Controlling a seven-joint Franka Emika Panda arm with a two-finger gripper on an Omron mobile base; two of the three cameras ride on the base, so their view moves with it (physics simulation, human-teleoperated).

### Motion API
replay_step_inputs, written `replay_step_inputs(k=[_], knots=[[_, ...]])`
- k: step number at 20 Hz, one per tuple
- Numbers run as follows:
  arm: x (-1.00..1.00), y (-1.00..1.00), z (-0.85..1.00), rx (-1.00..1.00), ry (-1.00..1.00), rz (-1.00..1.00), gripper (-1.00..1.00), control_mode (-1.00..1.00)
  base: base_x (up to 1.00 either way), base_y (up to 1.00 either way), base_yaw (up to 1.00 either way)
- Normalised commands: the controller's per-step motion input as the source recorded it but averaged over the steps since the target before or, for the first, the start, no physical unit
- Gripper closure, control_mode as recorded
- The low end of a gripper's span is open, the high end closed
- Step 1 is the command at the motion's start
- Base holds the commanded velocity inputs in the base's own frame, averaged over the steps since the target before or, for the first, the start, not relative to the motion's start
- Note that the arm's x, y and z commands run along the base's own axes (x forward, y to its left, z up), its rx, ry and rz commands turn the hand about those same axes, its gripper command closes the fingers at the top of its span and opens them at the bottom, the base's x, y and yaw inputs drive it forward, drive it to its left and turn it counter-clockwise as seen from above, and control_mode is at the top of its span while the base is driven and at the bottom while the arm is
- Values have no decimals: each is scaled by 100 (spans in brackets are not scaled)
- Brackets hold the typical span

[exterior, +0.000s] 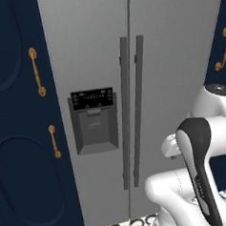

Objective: Grab a lemon wedge from the fridge and one ice cube from the ice bowl, and put them in the glass of lemonade.

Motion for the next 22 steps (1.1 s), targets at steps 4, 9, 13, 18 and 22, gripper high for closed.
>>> replay_step_inputs(k=[4,9,13,18,22], knots=[[0,0,0,0,0,0,-100,100,-57,24,0],[0,0,0,0,0,0,-100,100,-46,27,0],[0,0,0,0,0,0,-100,100,-32,36,0],[0,0,0,0,0,0,-100,100,-18,28,0],[0,0,0,0,0,0,-100,-100,0,0,0]])
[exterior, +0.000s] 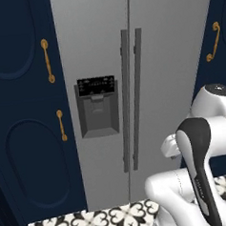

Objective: Grab a lemon wedge from the fridge and one ice cube from the ice bowl, and put them in the glass of lemonade.

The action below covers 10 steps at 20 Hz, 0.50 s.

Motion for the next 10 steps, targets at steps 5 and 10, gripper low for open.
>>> replay_step_inputs(k=[5,10], knots=[[3,0,0,0,0,0,-100,-100,0,0,0],[55,-29,-4,1,-10,1,-100,-100,0,0,0]])
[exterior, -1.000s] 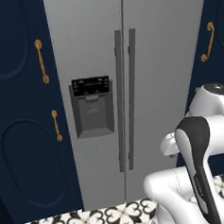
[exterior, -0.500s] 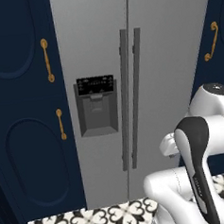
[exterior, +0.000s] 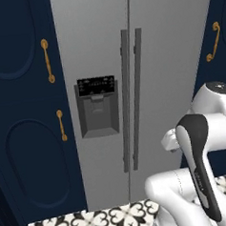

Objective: Grab a lemon wedge from the fridge and one ice cube from the ice bowl, and put them in the glass of lemonade.

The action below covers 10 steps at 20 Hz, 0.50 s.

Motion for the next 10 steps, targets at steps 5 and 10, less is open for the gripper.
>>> replay_step_inputs(k=[5,10], knots=[[83,-23,0,2,-23,0,-100,-100,0,0,0],[64,-1,-1,0,-45,0,-100,-100,0,0,0]])
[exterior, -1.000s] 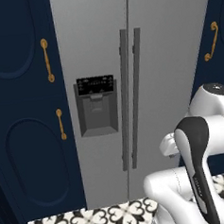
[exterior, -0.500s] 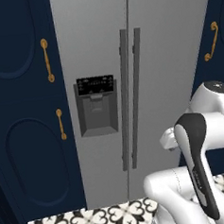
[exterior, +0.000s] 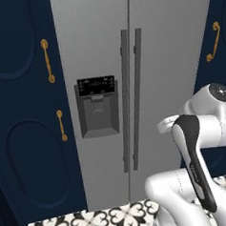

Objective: Grab a lemon wedge from the fridge and one ice cube from the ice bowl, and put them in the glass of lemonade.

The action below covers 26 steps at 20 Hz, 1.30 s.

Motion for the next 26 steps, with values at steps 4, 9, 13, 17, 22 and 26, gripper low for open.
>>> replay_step_inputs(k=[4,9,13,17,22,26], knots=[[34,-2,0,4,-9,-4,-100,-100,0,0,0],[47,-1,31,9,-14,-2,-100,-100,0,0,0],[72,0,43,2,-9,-1,-100,-100,0,0,0],[54,-9,37,0,-1,-1,-100,-100,0,0,0],[44,-10,24,0,0,-5,-100,-100,0,0,0],[54,0,5,0,-10,-5,-100,-100,0,0,0]])
